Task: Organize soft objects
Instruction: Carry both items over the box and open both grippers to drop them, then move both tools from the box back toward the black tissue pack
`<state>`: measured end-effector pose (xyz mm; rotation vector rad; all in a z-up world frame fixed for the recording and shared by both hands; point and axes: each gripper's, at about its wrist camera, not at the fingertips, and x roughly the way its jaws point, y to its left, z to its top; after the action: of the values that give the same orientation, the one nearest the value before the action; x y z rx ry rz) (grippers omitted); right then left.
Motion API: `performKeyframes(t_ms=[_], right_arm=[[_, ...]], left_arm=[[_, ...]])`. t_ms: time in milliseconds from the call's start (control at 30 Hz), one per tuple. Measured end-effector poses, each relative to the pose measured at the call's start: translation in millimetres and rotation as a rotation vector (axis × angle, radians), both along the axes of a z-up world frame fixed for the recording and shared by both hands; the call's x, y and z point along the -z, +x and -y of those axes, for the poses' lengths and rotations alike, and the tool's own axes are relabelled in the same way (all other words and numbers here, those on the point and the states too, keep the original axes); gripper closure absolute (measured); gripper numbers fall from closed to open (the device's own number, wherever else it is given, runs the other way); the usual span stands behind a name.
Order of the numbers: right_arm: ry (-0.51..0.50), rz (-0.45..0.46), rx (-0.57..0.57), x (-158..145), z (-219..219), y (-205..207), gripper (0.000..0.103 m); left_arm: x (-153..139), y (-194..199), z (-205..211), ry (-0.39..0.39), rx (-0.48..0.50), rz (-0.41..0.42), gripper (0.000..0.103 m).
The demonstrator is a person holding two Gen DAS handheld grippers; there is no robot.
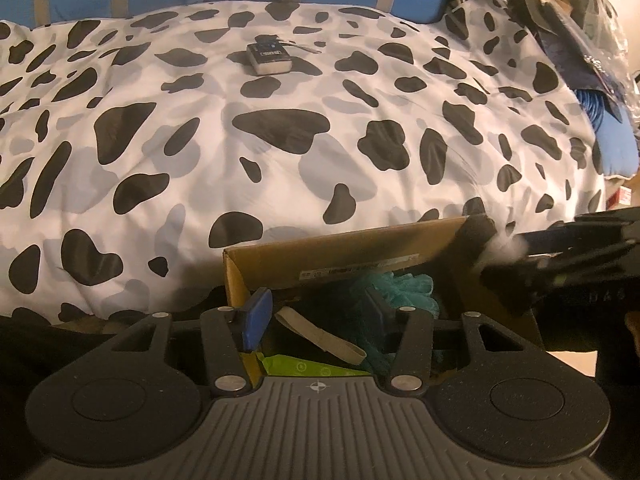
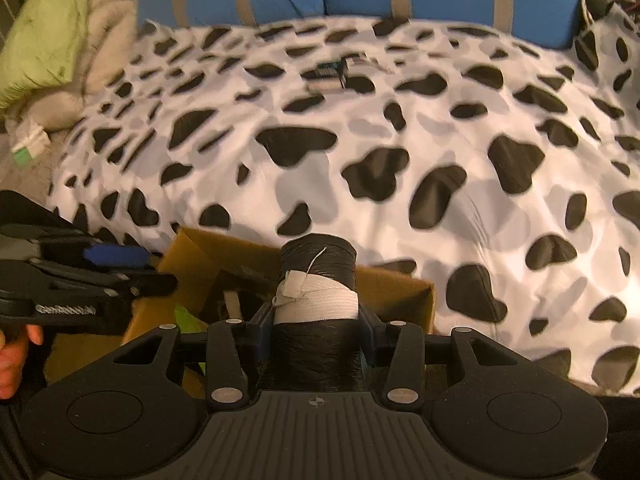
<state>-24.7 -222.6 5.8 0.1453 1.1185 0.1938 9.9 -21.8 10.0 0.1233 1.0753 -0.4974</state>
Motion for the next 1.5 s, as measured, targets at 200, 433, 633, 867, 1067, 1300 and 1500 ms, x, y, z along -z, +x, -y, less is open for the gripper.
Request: performKeyframes(t_ms=[200, 433, 633, 867, 1067, 1300, 1500], right_arm=[[-0.039, -0.037, -0.025, 7, -5, 0, 0.012], [-0.075, -0.091, -0.033, 16, -9, 3, 0.001], [-0.096, -0.123, -0.042, 21, -11, 3, 0.0], [-0.105, -0.131, -0.05, 22, -13, 4, 0.0], [-0.103, -0.119, -0.039, 21, -12, 5, 0.0], [-0.092, -0.097, -0.023, 17, -9, 6, 0.0], [-0.078, -0.068, 0.013, 12, -3, 8, 0.0]], left_arm=[[1, -1, 1, 0.028, -0.008, 0.01, 0.054], [9, 0, 4, 0.087, -0.001, -0.019, 0.054], [13, 2, 2, 0.102, -0.021, -0.031, 0.022], [17, 2, 4, 0.123, -0.011, -0.057, 0.022], [9, 2, 3, 0.058, -0.002, -0.04, 0.022], [4, 3, 5, 0.015, 0.0, -0.017, 0.022], [0, 7, 3, -0.013, -0.024, 0.009, 0.022]])
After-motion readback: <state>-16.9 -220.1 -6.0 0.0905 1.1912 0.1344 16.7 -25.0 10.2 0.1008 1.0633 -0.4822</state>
